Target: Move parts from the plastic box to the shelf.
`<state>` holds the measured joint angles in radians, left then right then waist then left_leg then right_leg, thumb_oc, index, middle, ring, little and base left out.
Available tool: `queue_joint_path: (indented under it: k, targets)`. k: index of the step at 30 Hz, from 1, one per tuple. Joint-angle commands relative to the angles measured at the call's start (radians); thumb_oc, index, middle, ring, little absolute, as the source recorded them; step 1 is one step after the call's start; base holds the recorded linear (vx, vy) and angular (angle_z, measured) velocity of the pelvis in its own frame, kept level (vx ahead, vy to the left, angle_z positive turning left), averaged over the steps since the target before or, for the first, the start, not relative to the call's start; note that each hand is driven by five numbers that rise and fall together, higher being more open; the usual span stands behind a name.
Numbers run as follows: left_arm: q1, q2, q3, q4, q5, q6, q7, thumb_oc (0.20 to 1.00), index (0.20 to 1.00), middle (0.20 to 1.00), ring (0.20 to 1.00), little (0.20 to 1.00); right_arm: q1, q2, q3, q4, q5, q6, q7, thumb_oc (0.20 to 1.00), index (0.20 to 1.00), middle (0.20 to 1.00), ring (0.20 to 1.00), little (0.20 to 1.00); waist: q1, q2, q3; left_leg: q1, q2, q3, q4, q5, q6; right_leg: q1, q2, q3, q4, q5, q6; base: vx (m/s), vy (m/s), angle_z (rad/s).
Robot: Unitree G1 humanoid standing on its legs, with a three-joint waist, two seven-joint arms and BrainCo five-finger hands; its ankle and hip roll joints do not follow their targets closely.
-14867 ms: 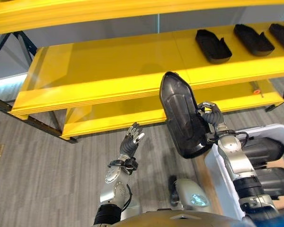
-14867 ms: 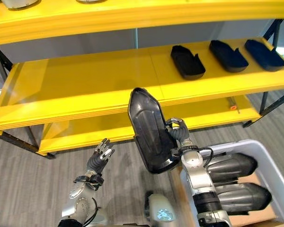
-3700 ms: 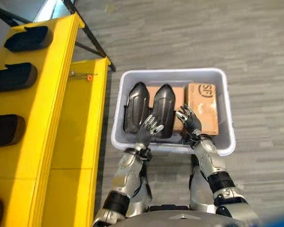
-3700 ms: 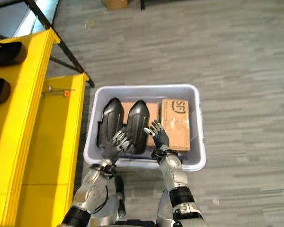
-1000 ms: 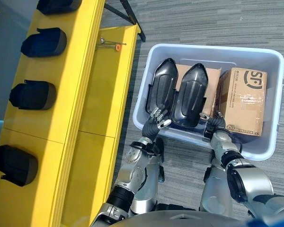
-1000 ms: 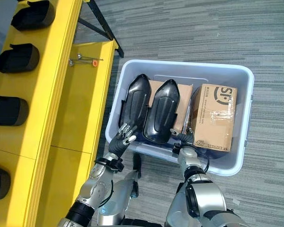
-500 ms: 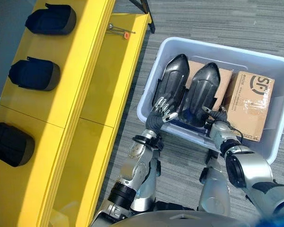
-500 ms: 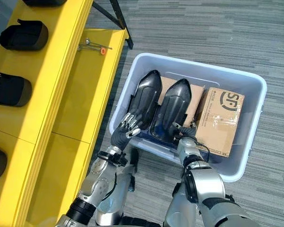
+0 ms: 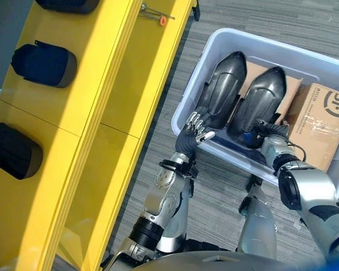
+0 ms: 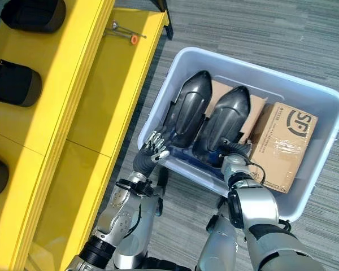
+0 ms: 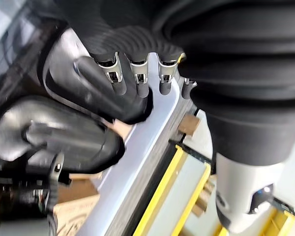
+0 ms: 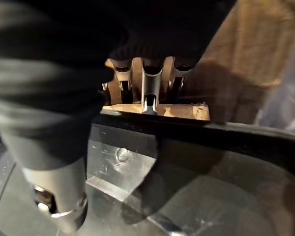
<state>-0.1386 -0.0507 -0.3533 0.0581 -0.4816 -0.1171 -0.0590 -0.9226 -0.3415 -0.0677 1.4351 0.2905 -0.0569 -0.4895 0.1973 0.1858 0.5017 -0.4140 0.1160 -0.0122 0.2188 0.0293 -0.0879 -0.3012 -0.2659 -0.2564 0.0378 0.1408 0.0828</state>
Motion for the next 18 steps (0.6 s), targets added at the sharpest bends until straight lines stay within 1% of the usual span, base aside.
queue_joint_path:
  k: [1, 2, 7, 12, 15, 18]
  targets:
    - [0.011, -0.029, -0.035, -0.148, -0.008, -0.057, 0.004, 1.000, 1.000, 1.000, 1.000, 1.000, -0.110, -0.001, 0.048, 0.008, 0.012, -0.004, -0.005, 1.000, 1.000, 1.000, 1.000, 1.000, 0.040, 0.018, 0.018, 0.048, 0.110, 0.007, -0.005, 0.030, -0.064, 0.093, -0.128, 0.087, -0.022, -0.037, -0.055, 0.00, 0.042, 0.00]
    - [0.016, -0.031, -0.043, -0.150, -0.021, -0.056, 0.007, 1.000, 1.000, 1.000, 1.000, 1.000, -0.110, -0.021, 0.086, 0.027, -0.002, 0.013, 0.008, 0.200, 0.200, 0.200, 0.200, 0.200, 0.041, 0.020, 0.018, 0.044, 0.110, 0.008, -0.005, 0.028, -0.063, 0.091, -0.125, 0.088, -0.025, -0.037, -0.055, 0.00, 0.033, 0.02]
    - [0.024, -0.032, -0.044, -0.157, -0.036, -0.061, 0.012, 1.000, 1.000, 1.000, 1.000, 1.000, -0.097, -0.042, 0.131, 0.042, -0.030, 0.024, 0.005, 0.200, 0.200, 0.200, 0.200, 0.200, 0.035, 0.020, 0.018, 0.044, 0.108, 0.006, -0.008, 0.028, -0.066, 0.092, -0.125, 0.087, -0.031, -0.036, -0.054, 0.00, 0.000, 0.00]
    - [0.037, -0.034, -0.047, -0.160, -0.048, -0.065, 0.008, 1.000, 1.000, 1.000, 1.000, 1.000, -0.073, -0.046, 0.128, 0.043, -0.028, 0.033, 0.009, 0.200, 0.200, 0.200, 0.200, 0.200, 0.025, 0.024, 0.018, 0.058, 0.110, 0.007, -0.018, 0.026, -0.070, 0.101, -0.126, 0.086, -0.036, -0.039, -0.052, 0.00, 0.000, 0.00]
    - [0.041, -0.033, -0.046, -0.166, -0.050, -0.069, 0.005, 1.000, 1.000, 1.000, 1.000, 1.000, -0.052, -0.049, 0.141, 0.020, -0.044, 0.023, 0.007, 0.200, 0.200, 0.200, 0.200, 0.200, 0.012, 0.022, 0.018, 0.072, 0.113, 0.009, -0.025, 0.028, -0.075, 0.111, -0.128, 0.086, -0.038, -0.043, -0.050, 0.00, 0.000, 0.00]
    - [0.043, -0.033, -0.046, -0.166, -0.050, -0.069, 0.005, 1.000, 1.000, 1.000, 1.000, 1.000, -0.050, -0.049, 0.142, 0.019, -0.045, 0.023, 0.006, 0.200, 0.200, 0.200, 0.200, 0.200, 0.011, 0.022, 0.018, 0.075, 0.112, 0.009, -0.027, 0.029, -0.075, 0.112, -0.128, 0.086, -0.038, -0.043, -0.050, 0.00, 0.000, 0.00]
